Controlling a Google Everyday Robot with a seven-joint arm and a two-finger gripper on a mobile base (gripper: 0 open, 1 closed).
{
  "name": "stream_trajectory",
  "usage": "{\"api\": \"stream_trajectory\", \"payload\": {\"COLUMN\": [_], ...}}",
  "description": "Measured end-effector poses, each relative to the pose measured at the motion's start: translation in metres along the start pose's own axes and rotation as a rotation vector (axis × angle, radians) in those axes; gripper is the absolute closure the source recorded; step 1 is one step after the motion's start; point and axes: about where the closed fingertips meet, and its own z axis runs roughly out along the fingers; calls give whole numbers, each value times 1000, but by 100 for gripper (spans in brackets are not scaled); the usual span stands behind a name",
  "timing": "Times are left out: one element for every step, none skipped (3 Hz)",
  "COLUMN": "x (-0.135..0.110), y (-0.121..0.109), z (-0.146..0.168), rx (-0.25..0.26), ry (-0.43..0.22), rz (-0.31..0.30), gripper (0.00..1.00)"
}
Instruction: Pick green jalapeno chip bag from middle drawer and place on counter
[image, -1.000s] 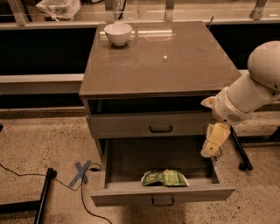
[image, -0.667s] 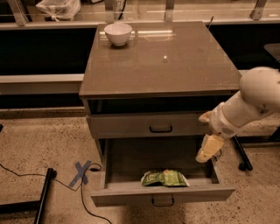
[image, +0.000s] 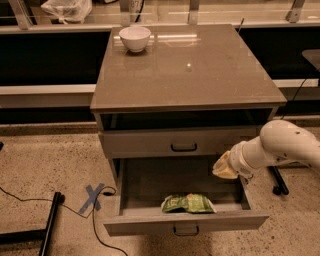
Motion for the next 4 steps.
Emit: {"api": "stream_trajectory", "payload": {"x": [-5, 0, 4, 12], "y": [1, 7, 14, 20], "z": [38, 68, 89, 109], "rx": [-19, -56, -92, -142], "ry": [-37, -80, -92, -92], "rz": [-34, -2, -7, 7], "gripper": [83, 85, 82, 71]}}
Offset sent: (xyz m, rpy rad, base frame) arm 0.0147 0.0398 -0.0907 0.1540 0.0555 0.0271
